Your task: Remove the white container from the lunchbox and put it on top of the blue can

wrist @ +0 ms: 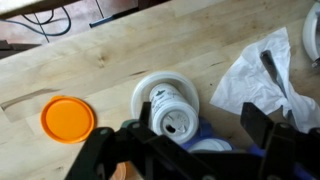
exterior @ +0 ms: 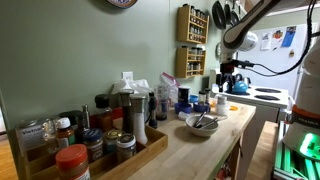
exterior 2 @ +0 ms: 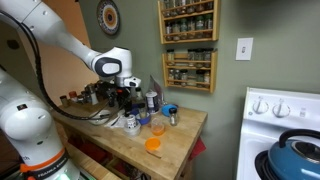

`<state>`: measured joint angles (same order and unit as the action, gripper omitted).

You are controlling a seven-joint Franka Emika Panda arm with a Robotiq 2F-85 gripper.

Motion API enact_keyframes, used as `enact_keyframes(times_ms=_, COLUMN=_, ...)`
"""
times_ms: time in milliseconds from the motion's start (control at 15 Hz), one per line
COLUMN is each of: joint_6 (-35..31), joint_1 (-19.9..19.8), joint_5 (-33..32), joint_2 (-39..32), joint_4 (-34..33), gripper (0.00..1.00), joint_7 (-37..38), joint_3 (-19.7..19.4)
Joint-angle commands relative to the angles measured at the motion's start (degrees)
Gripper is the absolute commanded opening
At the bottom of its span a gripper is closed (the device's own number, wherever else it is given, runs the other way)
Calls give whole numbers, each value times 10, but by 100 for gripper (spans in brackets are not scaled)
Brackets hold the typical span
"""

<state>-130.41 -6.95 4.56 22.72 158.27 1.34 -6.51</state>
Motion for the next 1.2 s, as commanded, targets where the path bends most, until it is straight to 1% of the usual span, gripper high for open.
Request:
enact_keyframes(times_ms=0, joint_6=-80, joint_1=4, joint_5=-16, joint_2=-38, joint_4=-1, gripper=94, joint_7=-9, joint_3=10)
enact_keyframes(times_ms=67, joint_6=-96, joint_1=4, joint_5=-20, joint_2=-45, joint_4=-1, gripper=97, joint_7=-9, joint_3=13)
enact_keyframes(times_ms=200, joint_6=-117, joint_1=4, joint_5=-32, joint_2=-61, joint_4=-1, gripper=97, joint_7=-8, joint_3=19)
enact_keyframes(times_ms=400, joint_6=-147, joint_1=-9, joint_5=-89, joint_2=-81, joint_4=-2, gripper=95, joint_7=10, joint_3=34)
enact_keyframes(times_ms=600, joint_6=-153, joint_1=-17, joint_5=-146, joint_2=-98, joint_4=-2, gripper=95, joint_7=26, joint_3=42)
enact_keyframes(times_ms=733, joint_6=-141, joint_1=-19, joint_5=-180, joint_2=-106, joint_4=-2, gripper=88, joint_7=34, joint_3=46)
enact_keyframes(times_ms=800, joint_6=-145, joint_1=-17, joint_5=-187, joint_2=-112, joint_4=-2, gripper=82, joint_7=37, joint_3=46)
enact_keyframes(times_ms=867, joint_6=-147, joint_1=-15, joint_5=-192, joint_2=-117, joint_4=-2, gripper=62, joint_7=40, joint_3=46)
enact_keyframes(times_ms=933, joint_6=-150, joint_1=-14, joint_5=-195, joint_2=-120, joint_4=-2, gripper=58, joint_7=44, joint_3=46)
enact_keyframes(times_ms=1000, joint_6=-149, joint_1=-13, joint_5=-197, joint_2=-121, joint_4=-2, gripper=57, joint_7=47, joint_3=45)
enact_keyframes(times_ms=1133, joint_6=-145, joint_1=-14, joint_5=-205, joint_2=-119, joint_4=-3, gripper=42, joint_7=55, joint_3=46)
